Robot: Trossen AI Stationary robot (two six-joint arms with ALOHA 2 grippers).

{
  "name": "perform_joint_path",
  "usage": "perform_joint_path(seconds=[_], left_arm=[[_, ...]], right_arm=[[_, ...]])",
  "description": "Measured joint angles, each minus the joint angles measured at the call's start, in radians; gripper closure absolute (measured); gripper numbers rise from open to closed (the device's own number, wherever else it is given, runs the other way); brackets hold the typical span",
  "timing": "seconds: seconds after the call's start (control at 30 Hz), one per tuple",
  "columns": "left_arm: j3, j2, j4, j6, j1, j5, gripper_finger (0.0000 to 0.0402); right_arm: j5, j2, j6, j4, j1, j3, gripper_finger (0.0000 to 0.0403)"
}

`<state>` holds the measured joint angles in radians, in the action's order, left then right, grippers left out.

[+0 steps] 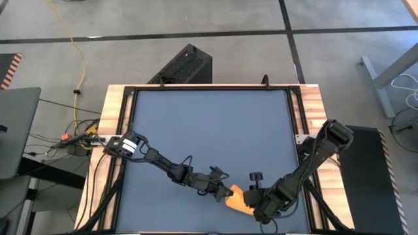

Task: Roll towel
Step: Roll the yellow microfiber towel

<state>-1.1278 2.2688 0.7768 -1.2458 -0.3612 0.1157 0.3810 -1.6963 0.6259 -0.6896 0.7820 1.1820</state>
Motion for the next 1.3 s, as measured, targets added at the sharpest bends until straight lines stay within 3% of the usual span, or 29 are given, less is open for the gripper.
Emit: perform_joint_path(seconds=[0.17, 0.3, 0.47, 0.7, 0.83, 1.17, 1.3], left_arm=[[0.0, 0.0, -0.001, -0.032, 0.017, -0.016, 0.0401], [0.0, -0.001, -0.002, -0.067, 0.031, -0.018, 0.0401], [0.0, -0.001, -0.004, -0.085, 0.04, -0.018, 0.0401], [0.0, -0.001, -0.005, -0.087, 0.041, -0.012, 0.0401], [0.0, -0.001, -0.005, -0.092, 0.041, -0.008, 0.0401], [0.0, -0.001, -0.005, -0.088, 0.041, 0.001, 0.0401], [0.0, -0.001, -0.005, 0.002, 0.04, -0.02, 0.0401]], right_arm=[[-0.178, 0.062, 0.059, -0.001, -0.033, 0.0, 0.0267], [-0.195, 0.081, 0.12, 0.043, -0.021, 0.0, 0.0258], [-0.131, 0.05, 0.179, 0.134, 0.038, 0.0, 0.0259], [0.055, -0.042, 0.339, 0.088, 0.126, 0.0, 0.026], [0.128, -0.057, 0.353, 0.096, 0.143, 0.0, 0.0261], [0.168, -0.06, 0.39, 0.133, 0.077, -0.081, 0.0261], [0.16, -0.06, 0.389, 0.128, 0.042, -0.117, 0.0265]])
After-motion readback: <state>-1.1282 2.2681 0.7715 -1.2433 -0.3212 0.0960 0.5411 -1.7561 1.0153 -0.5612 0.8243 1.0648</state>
